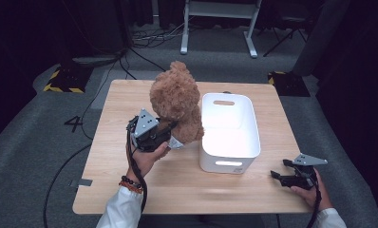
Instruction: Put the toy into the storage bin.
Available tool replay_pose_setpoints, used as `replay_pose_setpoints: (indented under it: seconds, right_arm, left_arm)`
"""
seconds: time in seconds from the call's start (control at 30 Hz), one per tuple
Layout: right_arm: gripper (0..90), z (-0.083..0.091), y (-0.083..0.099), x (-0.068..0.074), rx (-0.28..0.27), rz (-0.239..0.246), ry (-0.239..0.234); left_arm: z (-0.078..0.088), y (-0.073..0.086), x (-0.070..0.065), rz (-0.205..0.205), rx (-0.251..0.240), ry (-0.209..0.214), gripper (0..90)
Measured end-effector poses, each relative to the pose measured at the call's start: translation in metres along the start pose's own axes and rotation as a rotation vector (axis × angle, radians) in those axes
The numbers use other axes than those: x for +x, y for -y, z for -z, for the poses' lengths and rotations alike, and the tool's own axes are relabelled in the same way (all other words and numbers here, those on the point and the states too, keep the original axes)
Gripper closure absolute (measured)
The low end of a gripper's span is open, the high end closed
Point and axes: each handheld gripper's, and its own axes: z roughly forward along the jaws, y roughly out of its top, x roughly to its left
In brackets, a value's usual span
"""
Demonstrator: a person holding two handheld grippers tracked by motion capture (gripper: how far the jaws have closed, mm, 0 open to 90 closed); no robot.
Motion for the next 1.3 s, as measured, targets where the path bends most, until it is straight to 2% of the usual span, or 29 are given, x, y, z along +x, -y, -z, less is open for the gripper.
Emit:
replay_pose_setpoints:
  seconds: [0.7,0.97,1.3]
  right_arm:
    - [19.6,0.000,0.000,0.000,0.000,0.000,0.000]
    - [19.6,0.000,0.000,0.000,0.000,0.000,0.000]
    - [19.6,0.000,0.000,0.000,0.000,0.000,-0.001]
  left_arm:
    - [-0.006,-0.032,-0.013,-0.027,-0.052,0.027,65.9]
    - [-0.015,-0.043,-0.022,-0.036,-0.059,0.053,65.8]
    - [-0.033,-0.054,-0.040,-0.060,-0.052,0.088,65.8]
